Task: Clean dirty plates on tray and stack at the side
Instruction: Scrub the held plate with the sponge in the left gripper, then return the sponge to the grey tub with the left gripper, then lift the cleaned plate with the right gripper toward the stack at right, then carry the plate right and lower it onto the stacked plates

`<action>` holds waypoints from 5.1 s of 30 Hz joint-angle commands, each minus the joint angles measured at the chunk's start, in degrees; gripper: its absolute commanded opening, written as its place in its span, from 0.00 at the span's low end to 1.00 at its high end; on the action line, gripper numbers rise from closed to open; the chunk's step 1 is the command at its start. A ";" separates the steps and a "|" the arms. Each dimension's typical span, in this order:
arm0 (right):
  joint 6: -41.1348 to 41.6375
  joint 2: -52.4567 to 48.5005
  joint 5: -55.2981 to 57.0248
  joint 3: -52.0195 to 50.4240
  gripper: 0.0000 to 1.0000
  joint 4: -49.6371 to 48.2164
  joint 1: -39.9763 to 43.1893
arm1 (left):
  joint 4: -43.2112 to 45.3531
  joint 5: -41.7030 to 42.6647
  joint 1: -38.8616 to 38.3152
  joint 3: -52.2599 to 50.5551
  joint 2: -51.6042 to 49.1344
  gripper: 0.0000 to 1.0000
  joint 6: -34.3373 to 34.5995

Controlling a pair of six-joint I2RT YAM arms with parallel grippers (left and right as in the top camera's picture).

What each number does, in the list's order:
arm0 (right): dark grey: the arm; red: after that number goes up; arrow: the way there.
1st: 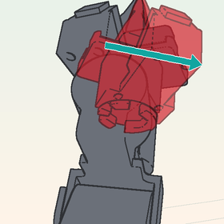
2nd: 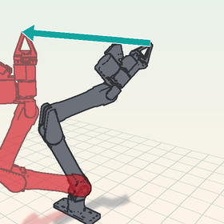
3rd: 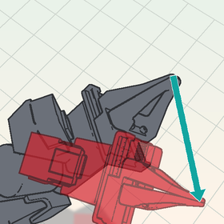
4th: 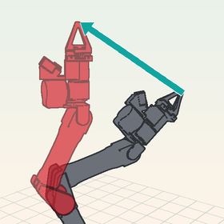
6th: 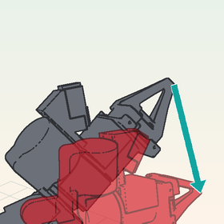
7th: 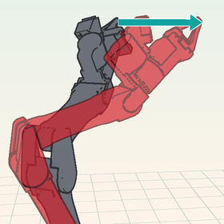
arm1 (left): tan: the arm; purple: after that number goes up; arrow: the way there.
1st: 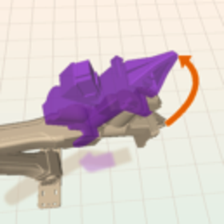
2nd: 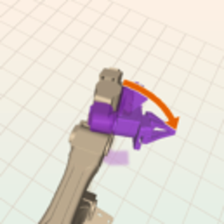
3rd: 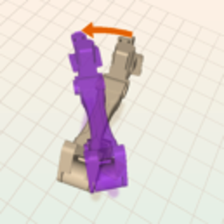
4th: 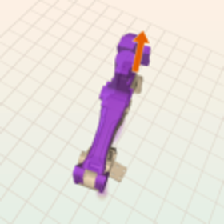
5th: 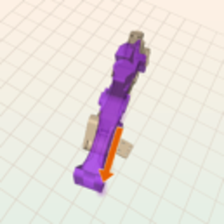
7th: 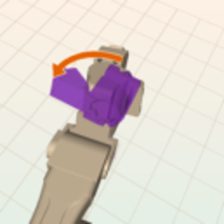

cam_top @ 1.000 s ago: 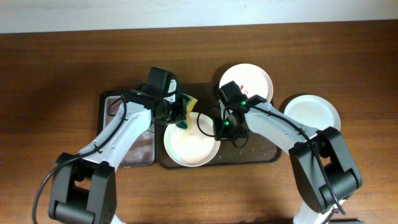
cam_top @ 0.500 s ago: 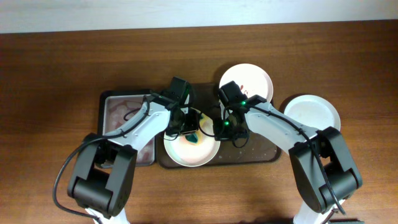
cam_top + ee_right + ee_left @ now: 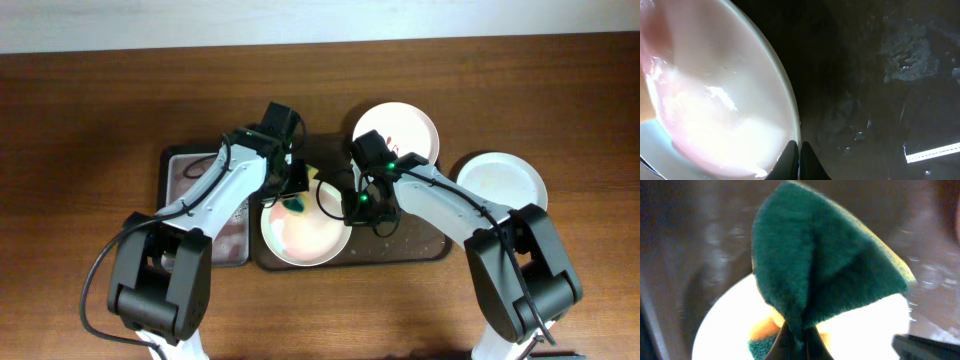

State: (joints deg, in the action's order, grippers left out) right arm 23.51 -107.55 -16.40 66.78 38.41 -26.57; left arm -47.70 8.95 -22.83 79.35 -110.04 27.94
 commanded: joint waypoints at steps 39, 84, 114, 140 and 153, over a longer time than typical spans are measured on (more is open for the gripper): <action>-0.76 0.13 -0.15 0.17 0.06 2.40 0.26 | -9.46 -11.26 14.12 0.04 10.62 0.00 -8.59; -8.24 5.81 10.69 4.24 0.04 10.69 0.28 | 11.65 -11.43 17.49 -21.57 10.51 0.54 -14.32; -7.23 7.48 12.33 3.65 0.04 2.75 0.44 | 10.99 -11.30 17.49 -21.57 10.51 0.54 -14.32; -11.50 9.49 72.17 21.42 0.04 14.25 -18.32 | 11.28 -11.98 17.75 -21.57 10.51 0.54 -14.36; -11.47 9.49 81.66 21.42 0.04 11.67 -21.81 | 11.28 -11.93 18.03 -21.57 10.51 0.55 -14.34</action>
State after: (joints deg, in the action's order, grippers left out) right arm 11.75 -100.22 62.08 86.80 50.52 -47.90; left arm -36.53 -2.00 -5.28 58.26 -99.85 13.89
